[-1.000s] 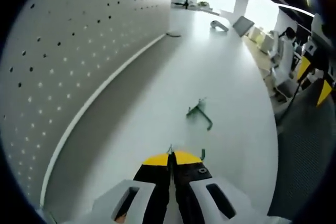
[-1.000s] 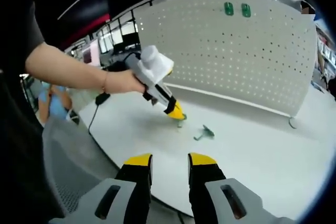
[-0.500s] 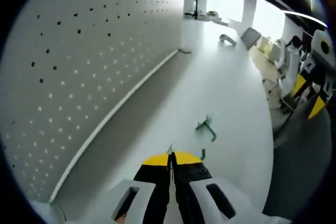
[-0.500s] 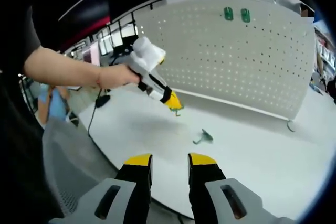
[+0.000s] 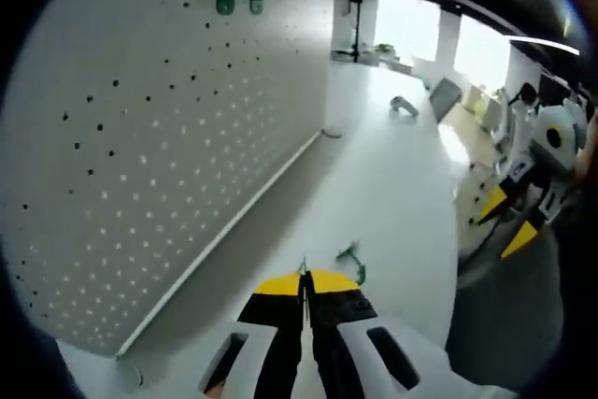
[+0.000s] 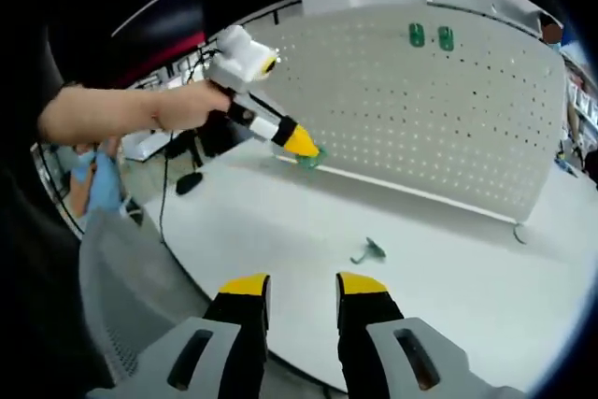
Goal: Insert the hook assembly into the mounting plate slot until the hook locks in place.
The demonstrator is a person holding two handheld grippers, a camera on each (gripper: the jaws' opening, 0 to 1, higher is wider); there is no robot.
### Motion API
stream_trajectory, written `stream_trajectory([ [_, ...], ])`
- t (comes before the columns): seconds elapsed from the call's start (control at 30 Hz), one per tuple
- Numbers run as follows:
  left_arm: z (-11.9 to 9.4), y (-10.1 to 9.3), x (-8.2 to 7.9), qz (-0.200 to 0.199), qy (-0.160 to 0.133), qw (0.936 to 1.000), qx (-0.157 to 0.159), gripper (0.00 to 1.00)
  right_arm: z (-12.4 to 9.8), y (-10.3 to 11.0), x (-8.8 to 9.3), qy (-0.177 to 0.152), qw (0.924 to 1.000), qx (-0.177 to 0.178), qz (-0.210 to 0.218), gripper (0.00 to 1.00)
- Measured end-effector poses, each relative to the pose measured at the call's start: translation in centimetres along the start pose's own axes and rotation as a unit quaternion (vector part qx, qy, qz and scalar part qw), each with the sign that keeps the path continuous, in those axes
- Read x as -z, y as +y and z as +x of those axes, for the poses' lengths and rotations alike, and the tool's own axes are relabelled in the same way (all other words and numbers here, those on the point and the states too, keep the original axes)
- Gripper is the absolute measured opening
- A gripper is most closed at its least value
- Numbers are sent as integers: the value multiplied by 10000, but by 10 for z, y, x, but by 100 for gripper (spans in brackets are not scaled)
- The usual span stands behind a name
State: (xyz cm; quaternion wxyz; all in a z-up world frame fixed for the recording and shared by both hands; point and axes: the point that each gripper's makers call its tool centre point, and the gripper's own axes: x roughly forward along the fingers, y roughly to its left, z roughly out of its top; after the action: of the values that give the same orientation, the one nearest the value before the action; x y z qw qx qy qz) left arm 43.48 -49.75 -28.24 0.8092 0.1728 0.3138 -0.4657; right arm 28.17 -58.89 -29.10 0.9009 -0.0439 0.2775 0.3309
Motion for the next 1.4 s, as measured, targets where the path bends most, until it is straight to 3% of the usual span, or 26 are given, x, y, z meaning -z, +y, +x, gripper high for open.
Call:
stream_trajectory([
  [0.27, -34, -15, -4, 14, -86, 9999, -128, 1, 0, 13, -9, -143, 9999, -73, -54, 27],
  [0.57, -72, -41, -12, -16, -371, 9990, -250, 1, 0, 26, -17, -257, 9994, -156, -163, 27],
  [0.97, -87, -76, -9, -57, -481, 9987, -180, 1, -4, 38, -21, -291, 9989, -222, -277, 27],
  [1.03, -90, -80, -10, -70, -537, 9983, -194, 1, -7, 43, -28, -388, 9988, -288, -92, 27],
  [1.23, -95, -86, -7, -189, -598, 9977, -251, 1, -13, 51, -54, -682, 9970, -346, -129, 27],
  [1.4, -96, -90, 0, -289, -634, 9970, -323, 1, -12, 53, -59, -773, 9963, -307, -193, 27],
])
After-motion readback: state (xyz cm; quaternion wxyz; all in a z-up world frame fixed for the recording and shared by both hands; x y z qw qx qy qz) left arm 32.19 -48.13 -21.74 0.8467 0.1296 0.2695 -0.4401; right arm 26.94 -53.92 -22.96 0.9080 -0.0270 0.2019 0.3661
